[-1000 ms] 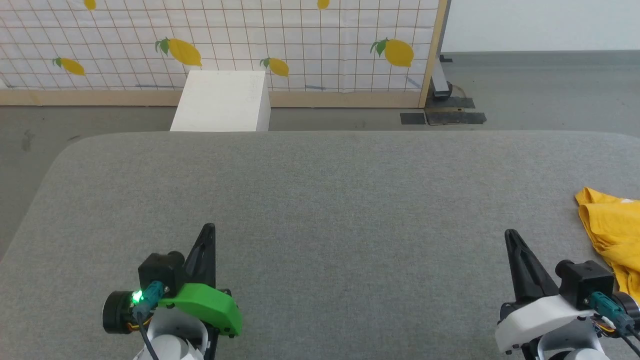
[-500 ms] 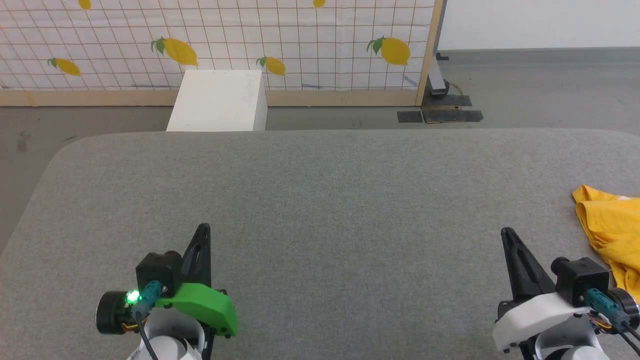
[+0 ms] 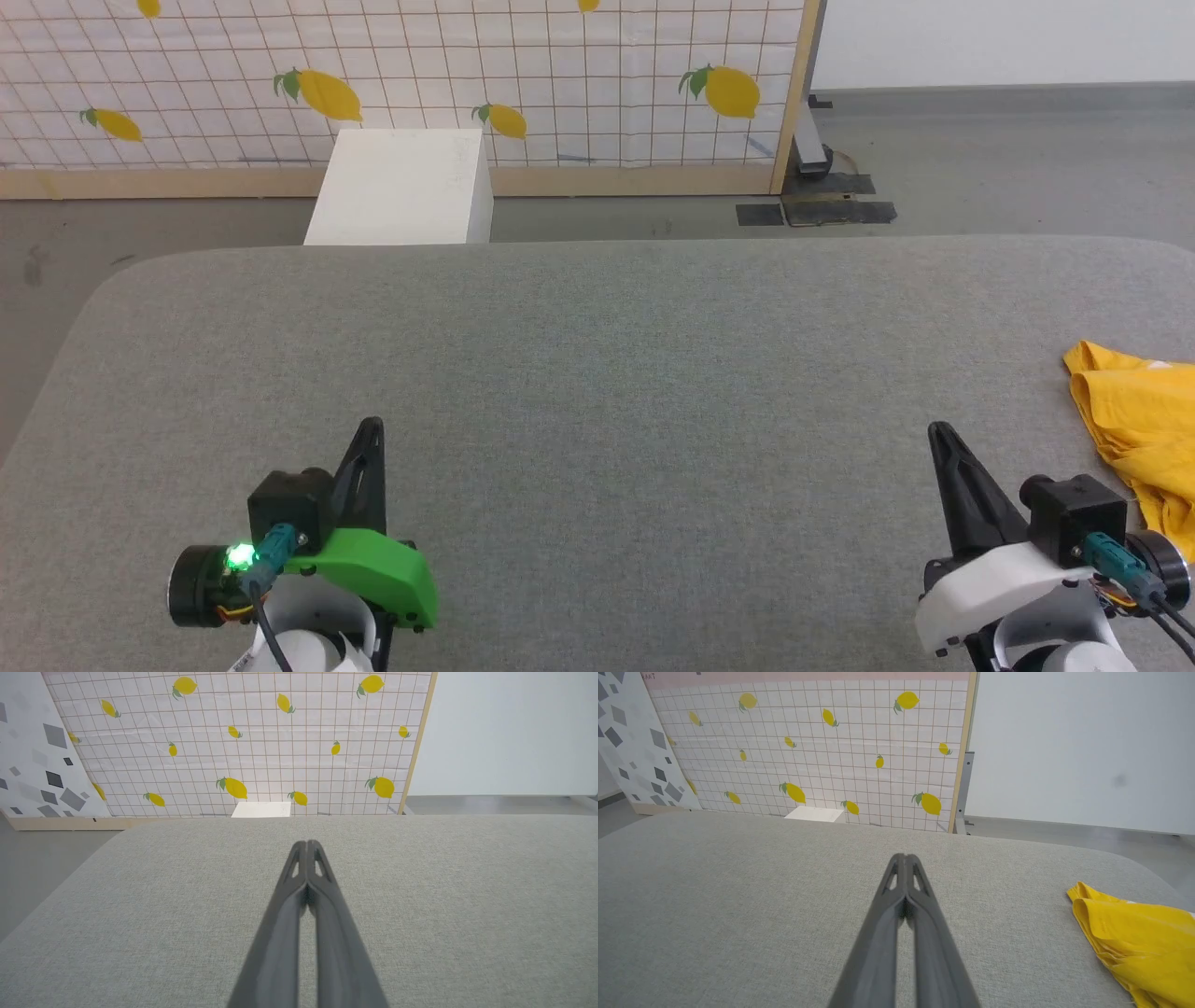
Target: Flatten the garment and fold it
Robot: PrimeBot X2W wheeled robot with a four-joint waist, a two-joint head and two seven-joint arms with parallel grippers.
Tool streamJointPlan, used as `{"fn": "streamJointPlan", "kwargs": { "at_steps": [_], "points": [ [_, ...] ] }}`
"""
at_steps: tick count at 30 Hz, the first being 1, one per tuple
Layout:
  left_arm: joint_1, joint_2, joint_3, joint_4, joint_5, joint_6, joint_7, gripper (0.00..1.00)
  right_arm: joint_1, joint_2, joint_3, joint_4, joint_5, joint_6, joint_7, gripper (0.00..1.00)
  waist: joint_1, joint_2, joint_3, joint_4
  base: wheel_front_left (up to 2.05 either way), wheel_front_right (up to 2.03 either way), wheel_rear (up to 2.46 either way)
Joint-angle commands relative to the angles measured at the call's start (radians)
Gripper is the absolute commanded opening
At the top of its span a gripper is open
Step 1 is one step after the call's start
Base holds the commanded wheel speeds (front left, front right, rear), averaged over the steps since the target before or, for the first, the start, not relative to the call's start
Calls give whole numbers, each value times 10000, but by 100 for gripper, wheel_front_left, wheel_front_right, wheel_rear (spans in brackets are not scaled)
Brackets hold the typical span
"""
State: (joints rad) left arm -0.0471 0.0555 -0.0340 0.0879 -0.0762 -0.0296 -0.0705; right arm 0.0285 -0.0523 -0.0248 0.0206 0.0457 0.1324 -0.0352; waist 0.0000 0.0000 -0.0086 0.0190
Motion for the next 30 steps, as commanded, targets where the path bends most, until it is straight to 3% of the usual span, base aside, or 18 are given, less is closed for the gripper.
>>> {"fn": "streamJointPlan", "kwargs": {
  "at_steps": [1, 30],
  "points": [
    [177, -39, 56, -98, 177, 69, 68, 0, -170, 15, 45, -64, -109, -13, 24, 0, 0, 0, 4, -8, 0, 0, 0],
    [467, -53, 336, -868, 754, 293, 696, 0, -284, 20, 245, -204, -452, -17, 347, 0, 0, 0, 85, -188, 0, 0, 0]
  ]
}}
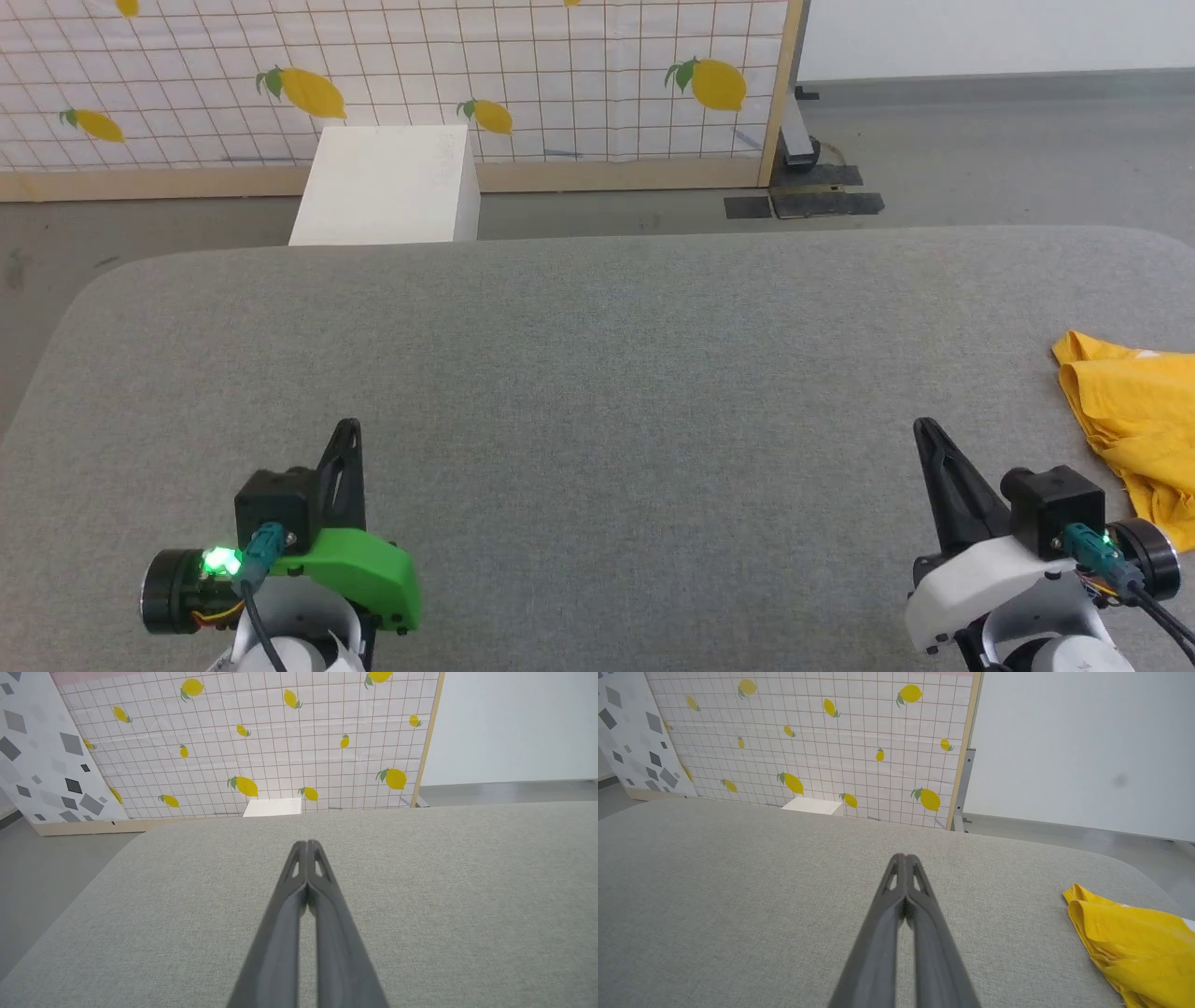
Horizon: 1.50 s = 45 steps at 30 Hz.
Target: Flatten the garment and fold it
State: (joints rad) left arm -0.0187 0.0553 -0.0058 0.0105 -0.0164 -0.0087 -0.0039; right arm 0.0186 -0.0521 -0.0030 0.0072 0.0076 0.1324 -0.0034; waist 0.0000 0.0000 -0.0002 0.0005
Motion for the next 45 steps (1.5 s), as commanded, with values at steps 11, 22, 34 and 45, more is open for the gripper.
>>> {"fn": "streamJointPlan", "kwargs": {
  "at_steps": [11, 22, 34, 45],
  "points": [
    [187, -51, 58, -105, 164, 87, 39, 0, -186, 18, 30, -72, -76, -17, 34, 0, 0, 0, 2, -5, 0, 0, 0],
    [187, -51, 58, -105, 164, 87, 39, 0, -186, 18, 30, -72, -76, -17, 34, 0, 0, 0, 2, -5, 0, 0, 0],
    [187, -51, 58, -105, 164, 87, 39, 0, -186, 18, 30, -72, -76, -17, 34, 0, 0, 0, 2, -5, 0, 0, 0],
    [187, -51, 58, -105, 164, 87, 39, 0, -186, 18, 30, -72, -76, -17, 34, 0, 0, 0, 2, -5, 0, 0, 0]
  ]
}}
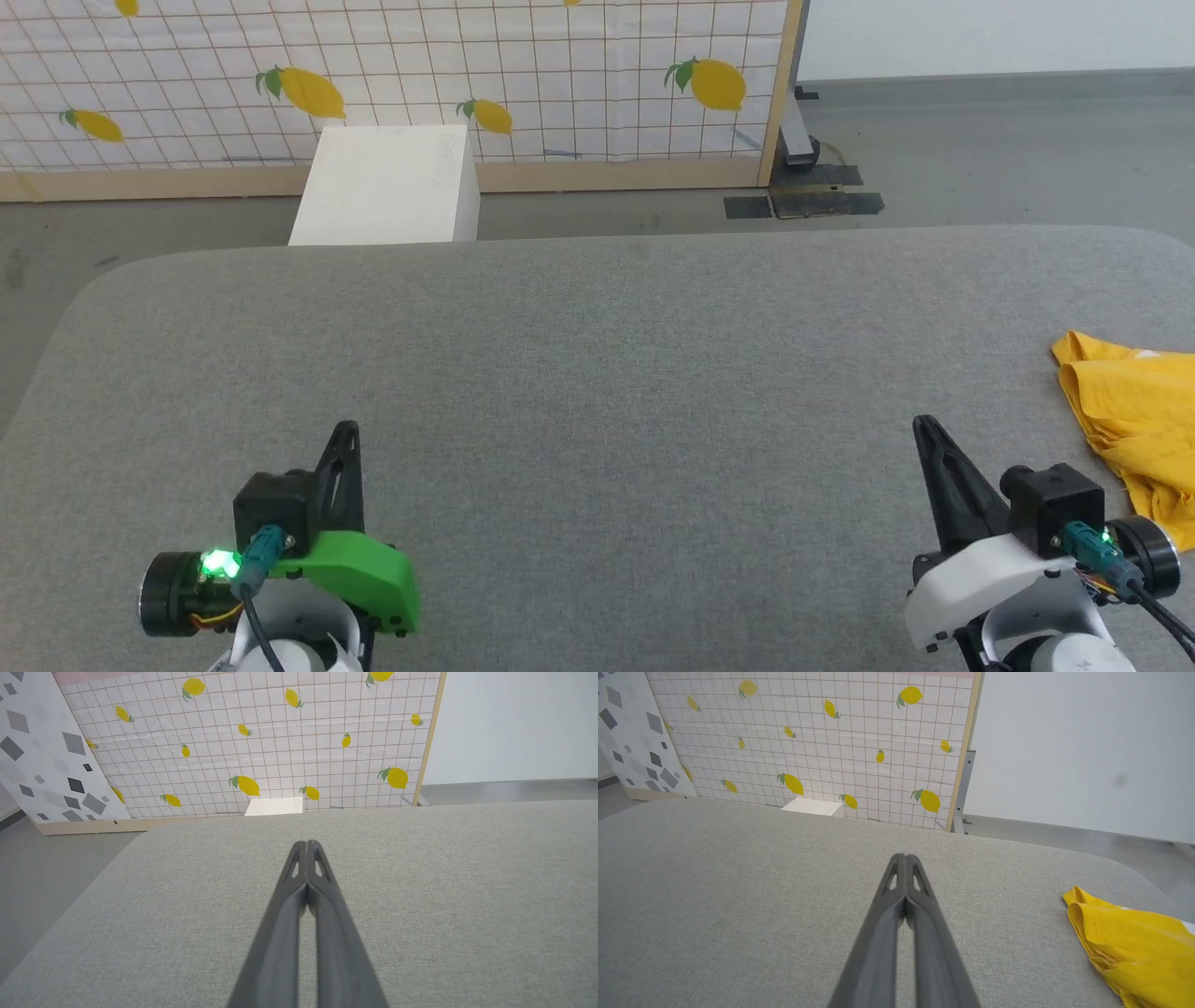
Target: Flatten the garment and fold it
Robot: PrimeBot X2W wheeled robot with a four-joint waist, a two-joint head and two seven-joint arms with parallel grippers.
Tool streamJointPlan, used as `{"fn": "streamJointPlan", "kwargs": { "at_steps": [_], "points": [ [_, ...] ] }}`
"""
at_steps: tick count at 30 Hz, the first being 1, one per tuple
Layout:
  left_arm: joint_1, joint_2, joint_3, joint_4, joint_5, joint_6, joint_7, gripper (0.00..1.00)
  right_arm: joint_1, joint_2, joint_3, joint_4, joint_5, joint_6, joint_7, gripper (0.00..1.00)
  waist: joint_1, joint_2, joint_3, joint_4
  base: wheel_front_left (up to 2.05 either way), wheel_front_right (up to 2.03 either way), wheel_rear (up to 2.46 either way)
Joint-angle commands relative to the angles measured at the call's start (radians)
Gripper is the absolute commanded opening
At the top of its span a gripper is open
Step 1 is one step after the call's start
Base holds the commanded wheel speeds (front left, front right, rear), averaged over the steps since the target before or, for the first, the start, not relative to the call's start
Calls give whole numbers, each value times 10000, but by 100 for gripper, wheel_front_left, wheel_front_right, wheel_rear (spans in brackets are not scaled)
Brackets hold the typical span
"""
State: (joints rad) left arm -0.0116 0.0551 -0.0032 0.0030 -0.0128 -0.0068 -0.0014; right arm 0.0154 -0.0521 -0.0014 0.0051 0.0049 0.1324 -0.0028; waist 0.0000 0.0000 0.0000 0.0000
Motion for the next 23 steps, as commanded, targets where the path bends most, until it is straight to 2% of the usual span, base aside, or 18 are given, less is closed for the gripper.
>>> {"fn": "streamJointPlan", "kwargs": {
  "at_steps": [1, 23],
  "points": [
    [116, -49, 32, -30, 128, 68, 14, 0, -154, 18, 14, -51, -49, -17, 28, 0, 0, 0, 0, 0, 0, 0, 0],
    [116, -49, 32, -30, 128, 68, 14, 0, -154, 18, 14, -51, -49, -17, 28, 0, 0, 0, 0, 0, 0, 0, 0]
  ]
}}
